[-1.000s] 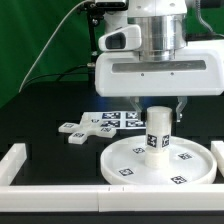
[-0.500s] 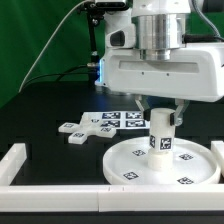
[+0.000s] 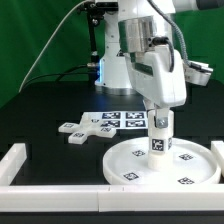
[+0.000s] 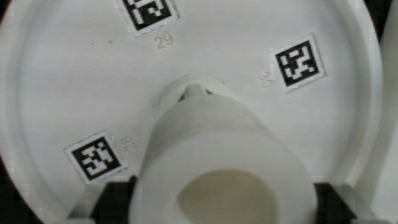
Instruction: Assemble round table
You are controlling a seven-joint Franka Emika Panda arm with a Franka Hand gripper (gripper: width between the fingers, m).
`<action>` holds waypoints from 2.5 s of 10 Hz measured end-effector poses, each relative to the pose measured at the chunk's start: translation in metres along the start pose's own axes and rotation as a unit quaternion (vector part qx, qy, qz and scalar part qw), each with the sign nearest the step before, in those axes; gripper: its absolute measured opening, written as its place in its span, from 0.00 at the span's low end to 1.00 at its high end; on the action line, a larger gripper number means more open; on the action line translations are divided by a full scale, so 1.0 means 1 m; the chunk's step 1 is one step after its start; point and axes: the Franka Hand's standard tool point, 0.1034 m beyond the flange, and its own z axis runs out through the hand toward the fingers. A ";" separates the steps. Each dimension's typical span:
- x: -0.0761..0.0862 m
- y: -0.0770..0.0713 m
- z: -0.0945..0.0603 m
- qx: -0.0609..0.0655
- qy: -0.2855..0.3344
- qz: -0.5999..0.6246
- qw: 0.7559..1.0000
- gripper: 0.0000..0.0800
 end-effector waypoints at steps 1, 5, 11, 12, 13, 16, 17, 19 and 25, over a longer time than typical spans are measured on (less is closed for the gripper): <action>0.000 0.000 0.000 0.000 0.000 -0.006 1.000 0.51; -0.008 0.003 0.000 -0.023 -0.015 -0.273 0.962 0.80; -0.003 0.001 0.001 -0.023 -0.004 -0.528 0.849 0.81; -0.006 -0.001 0.002 -0.024 0.003 -0.588 0.809 0.81; -0.006 0.000 0.002 -0.023 0.002 -0.568 0.823 0.81; -0.005 0.000 0.002 -0.023 0.004 -0.515 0.857 0.50; -0.005 0.000 0.002 -0.023 0.004 -0.498 0.867 0.51; -0.005 0.000 0.003 -0.020 0.011 -0.403 0.915 0.51; -0.008 0.000 0.004 -0.005 -0.005 0.049 0.999 0.51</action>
Offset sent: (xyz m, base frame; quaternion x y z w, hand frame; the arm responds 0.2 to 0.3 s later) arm 0.0010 0.0129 -0.0033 0.0152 -0.0326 -0.3499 0.9361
